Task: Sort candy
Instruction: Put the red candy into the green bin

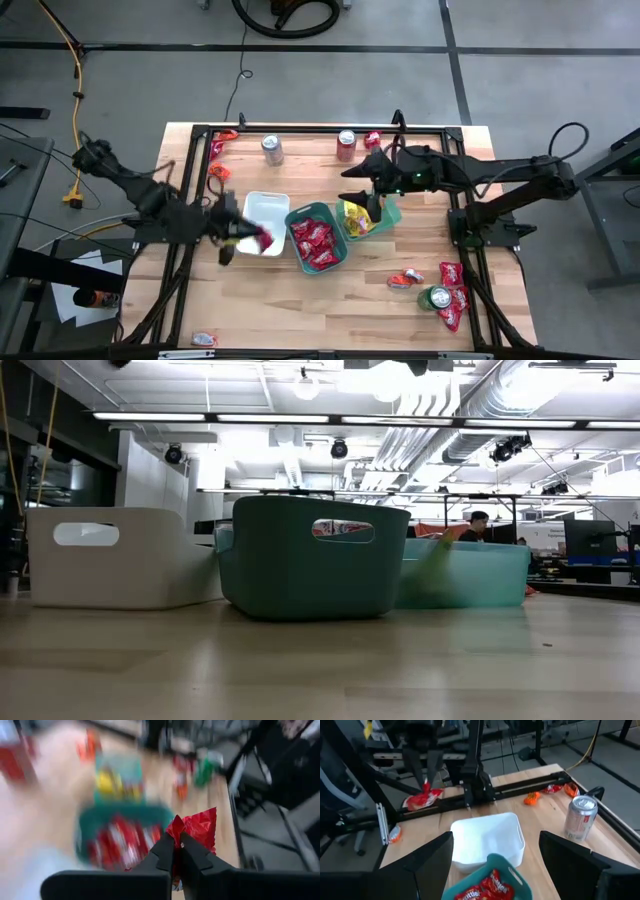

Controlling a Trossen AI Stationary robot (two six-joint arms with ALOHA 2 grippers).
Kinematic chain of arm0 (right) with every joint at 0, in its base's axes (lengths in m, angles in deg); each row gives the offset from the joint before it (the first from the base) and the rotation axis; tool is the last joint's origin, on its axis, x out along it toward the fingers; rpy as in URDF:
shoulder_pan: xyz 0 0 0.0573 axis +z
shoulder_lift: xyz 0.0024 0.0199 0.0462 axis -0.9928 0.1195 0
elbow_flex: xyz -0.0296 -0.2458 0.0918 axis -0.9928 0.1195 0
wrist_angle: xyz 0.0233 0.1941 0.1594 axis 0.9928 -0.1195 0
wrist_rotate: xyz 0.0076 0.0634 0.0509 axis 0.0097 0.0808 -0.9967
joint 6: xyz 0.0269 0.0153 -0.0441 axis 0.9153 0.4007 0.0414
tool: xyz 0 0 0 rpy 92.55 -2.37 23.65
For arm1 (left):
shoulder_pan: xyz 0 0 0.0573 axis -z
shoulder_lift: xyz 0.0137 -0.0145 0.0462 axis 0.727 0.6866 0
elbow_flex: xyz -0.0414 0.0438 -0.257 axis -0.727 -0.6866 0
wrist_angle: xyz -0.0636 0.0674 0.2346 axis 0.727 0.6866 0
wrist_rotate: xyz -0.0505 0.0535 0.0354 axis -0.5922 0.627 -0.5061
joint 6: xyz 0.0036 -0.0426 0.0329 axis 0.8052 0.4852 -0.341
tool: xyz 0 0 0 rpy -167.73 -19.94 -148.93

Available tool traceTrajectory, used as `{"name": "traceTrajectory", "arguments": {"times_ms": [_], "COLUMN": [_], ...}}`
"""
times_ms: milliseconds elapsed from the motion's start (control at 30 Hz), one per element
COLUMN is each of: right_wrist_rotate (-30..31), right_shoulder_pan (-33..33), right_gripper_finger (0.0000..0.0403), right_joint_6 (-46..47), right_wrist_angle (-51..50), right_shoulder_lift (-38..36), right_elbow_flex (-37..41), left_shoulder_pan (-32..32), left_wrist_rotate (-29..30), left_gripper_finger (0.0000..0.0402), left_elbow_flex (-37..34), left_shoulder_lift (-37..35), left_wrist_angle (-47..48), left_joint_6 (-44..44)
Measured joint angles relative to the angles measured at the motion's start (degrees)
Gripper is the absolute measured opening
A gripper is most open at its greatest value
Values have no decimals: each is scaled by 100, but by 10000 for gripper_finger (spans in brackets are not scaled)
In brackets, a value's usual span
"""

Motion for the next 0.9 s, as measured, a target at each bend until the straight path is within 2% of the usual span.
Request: {"name": "traceTrajectory", "arguments": {"times_ms": [167, 367, 533, 733, 900], "right_wrist_rotate": [-4, -4, -4, -4, -70], "right_shoulder_pan": [2, 1, 2, 2, 1], "right_gripper_finger": [291, 291, 291, 291, 291], "right_joint_6": [131, 140, 133, 90, 87], "right_wrist_angle": [26, 77, 232, 220, 193], "right_shoulder_lift": [-57, -57, -57, -59, -62], "right_elbow_flex": [0, 0, 0, 0, 0], "left_shoulder_pan": [-1159, -2127, -2412, -2451, -2451], "left_wrist_rotate": [-490, -1036, -1454, -1559, -1561], "left_gripper_finger": [1, 0, 0, 0, 7], "left_elbow_flex": [75, 73, 73, 77, 73], "left_shoulder_lift": [246, 647, 847, 1059, 1798], "left_wrist_angle": [-1464, -2417, -2669, -2528, -2314], "left_joint_6": [-1685, -2529, -2644, -2611, -2653]}}
